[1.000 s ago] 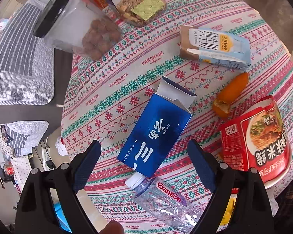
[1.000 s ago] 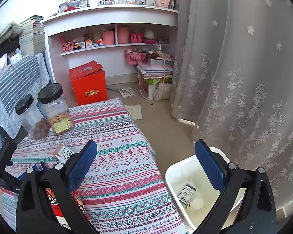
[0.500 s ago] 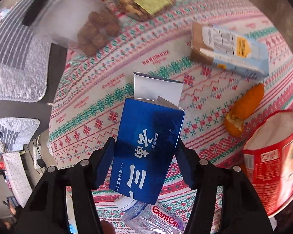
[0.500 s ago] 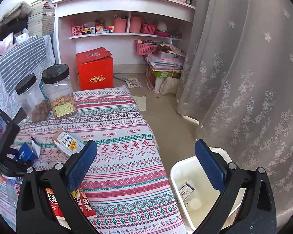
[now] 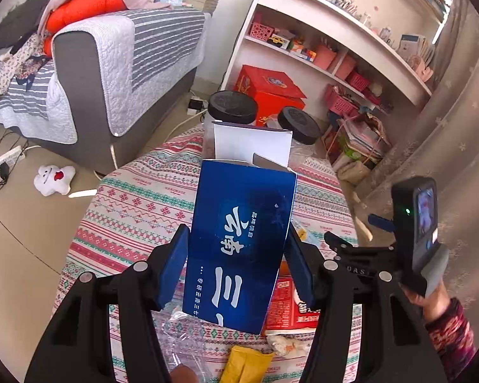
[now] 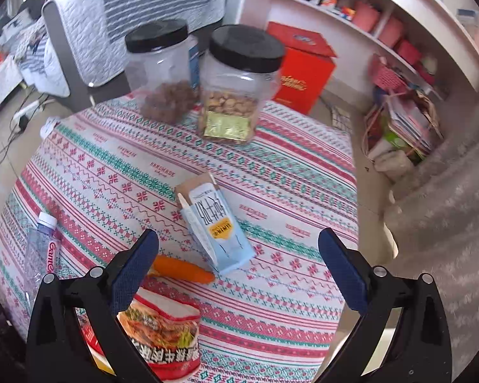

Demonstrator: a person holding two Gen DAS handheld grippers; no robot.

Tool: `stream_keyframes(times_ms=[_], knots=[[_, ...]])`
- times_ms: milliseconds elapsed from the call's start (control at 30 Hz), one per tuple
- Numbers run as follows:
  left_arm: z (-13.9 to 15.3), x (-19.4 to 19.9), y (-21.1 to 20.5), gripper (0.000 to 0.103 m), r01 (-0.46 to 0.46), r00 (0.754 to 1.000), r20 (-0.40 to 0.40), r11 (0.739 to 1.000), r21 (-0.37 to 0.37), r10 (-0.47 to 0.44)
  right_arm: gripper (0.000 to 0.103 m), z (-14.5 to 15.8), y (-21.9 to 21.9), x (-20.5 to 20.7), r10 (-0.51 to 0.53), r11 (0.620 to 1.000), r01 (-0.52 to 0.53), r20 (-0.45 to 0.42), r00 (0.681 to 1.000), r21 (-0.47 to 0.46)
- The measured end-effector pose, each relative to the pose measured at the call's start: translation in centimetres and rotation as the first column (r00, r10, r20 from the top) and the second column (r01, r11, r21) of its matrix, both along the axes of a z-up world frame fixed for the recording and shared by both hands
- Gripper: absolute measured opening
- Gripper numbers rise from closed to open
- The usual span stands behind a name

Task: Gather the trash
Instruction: 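Grasp the milk carton with the right gripper and lift it while the left gripper holds the blue carton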

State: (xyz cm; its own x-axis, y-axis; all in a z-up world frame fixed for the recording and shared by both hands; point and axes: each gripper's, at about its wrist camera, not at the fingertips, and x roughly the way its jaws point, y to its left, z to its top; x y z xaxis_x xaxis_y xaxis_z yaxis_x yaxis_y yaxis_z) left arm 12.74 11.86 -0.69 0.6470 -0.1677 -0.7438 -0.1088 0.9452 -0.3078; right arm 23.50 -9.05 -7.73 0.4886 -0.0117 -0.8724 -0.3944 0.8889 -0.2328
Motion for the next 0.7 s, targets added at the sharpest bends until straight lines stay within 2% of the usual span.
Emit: stream_keyframes(times_ms=[100, 267, 433, 600, 633, 700], knots=[[-0.4, 0.4, 1.4, 0.058, -0.025, 1.0, 0.015, 1.0, 0.006, 0.024, 0.096, -3.0, 2.8, 2.1, 0.066, 0.995, -0.07, -0.055, 0.996, -0.076], [-1.5, 0.6, 3.1, 0.058, -0.09, 0.996, 0.0, 0.995, 0.044, 0.09, 0.096, -7.0, 4.7, 4.2, 0.113, 0.98, -0.133, -0.136, 0.984, -0.15], [-2.4, -0.1, 4.8, 0.058, -0.113, 0.993, -0.024, 0.993, 0.034, 0.113, 0.096, -8.2, 5.0, 5.6, 0.108, 0.98, -0.131, -0.154, 0.982, -0.153], [-3.1, -0.3, 5.5, 0.058, -0.112, 0.992, -0.048, 0.993, 0.034, 0.114, 0.091, -8.7, 4.7, 6.4, 0.079, 0.983, -0.104, -0.162, 0.984, -0.151], [-3.1, -0.3, 5.5, 0.058, -0.112, 0.992, -0.049, 0.993, 0.033, 0.113, 0.087, -8.9, 4.7, 6.4, 0.075, 0.984, -0.1, -0.165, 0.983, -0.149], [-3.2, -0.3, 5.7, 0.058, -0.115, 0.992, -0.051, 0.993, 0.032, 0.116, 0.071, -9.5, 4.4, 6.4, 0.066, 0.987, -0.093, -0.199, 0.978, -0.129]])
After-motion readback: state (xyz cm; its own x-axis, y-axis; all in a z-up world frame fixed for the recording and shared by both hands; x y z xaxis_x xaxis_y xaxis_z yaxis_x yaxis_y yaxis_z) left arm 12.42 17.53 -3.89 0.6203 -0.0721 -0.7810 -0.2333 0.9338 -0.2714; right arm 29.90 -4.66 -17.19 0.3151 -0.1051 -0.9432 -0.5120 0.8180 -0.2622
